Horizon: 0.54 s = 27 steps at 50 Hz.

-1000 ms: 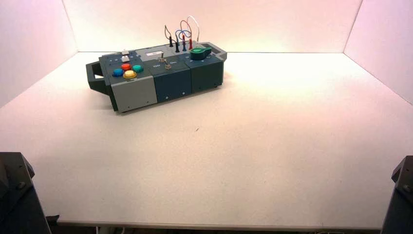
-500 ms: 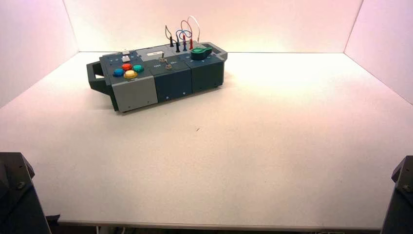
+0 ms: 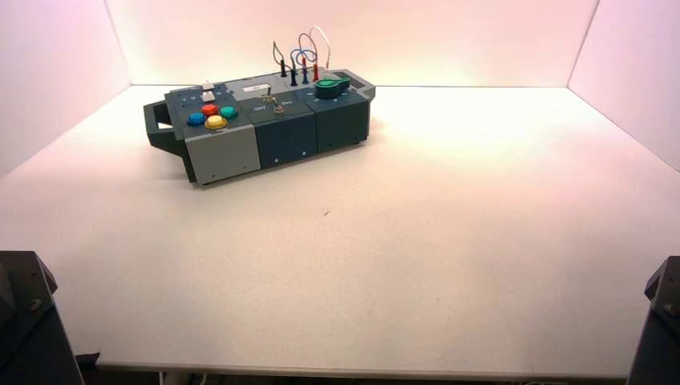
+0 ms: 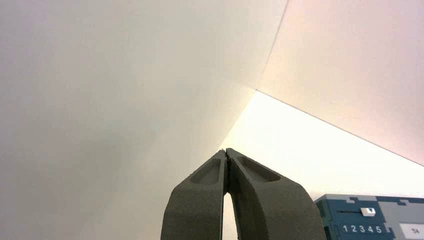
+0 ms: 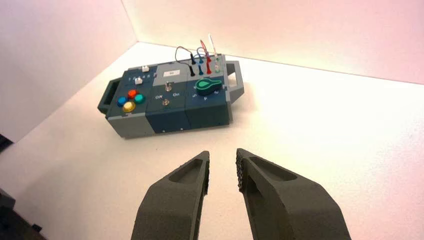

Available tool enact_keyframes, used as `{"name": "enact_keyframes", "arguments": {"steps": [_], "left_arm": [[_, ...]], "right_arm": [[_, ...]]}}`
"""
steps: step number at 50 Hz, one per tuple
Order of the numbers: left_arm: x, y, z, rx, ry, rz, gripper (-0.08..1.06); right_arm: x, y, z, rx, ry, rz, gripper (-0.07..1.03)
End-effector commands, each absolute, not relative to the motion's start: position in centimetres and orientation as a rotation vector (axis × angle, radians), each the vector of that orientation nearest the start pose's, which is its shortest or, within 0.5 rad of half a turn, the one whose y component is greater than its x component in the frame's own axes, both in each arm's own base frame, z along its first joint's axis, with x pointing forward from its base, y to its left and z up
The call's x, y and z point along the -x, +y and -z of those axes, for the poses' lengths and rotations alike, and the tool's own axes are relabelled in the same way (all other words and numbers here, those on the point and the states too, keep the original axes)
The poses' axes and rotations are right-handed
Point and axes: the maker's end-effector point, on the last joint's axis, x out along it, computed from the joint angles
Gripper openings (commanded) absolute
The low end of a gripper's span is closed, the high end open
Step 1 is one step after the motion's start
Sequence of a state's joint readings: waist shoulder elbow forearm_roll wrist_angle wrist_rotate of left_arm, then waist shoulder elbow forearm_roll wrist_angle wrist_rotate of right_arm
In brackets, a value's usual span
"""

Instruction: Move the left gripper to the left.

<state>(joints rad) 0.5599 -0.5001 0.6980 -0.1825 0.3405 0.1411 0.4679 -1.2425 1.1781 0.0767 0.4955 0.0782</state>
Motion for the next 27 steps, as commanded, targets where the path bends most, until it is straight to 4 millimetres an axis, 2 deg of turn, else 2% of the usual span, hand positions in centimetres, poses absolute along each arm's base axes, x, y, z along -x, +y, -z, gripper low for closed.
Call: {"name": "enact_keyframes", "arguments": {"steps": [1, 27], "left_arm": [[-30.82, 18.47, -28.61, 0.178, 0.467, -0.506, -0.03], [-30.41, 17.92, -27.79, 0.178, 0.472, -0.500, -0.03]], "right_arm": [[-17.45, 9.68, -23.74, -0.056, 0.444, -0.471, 0.31], [-17.48, 9.78, -24.00, -0.061, 0.430, -0.476, 0.31]]}}
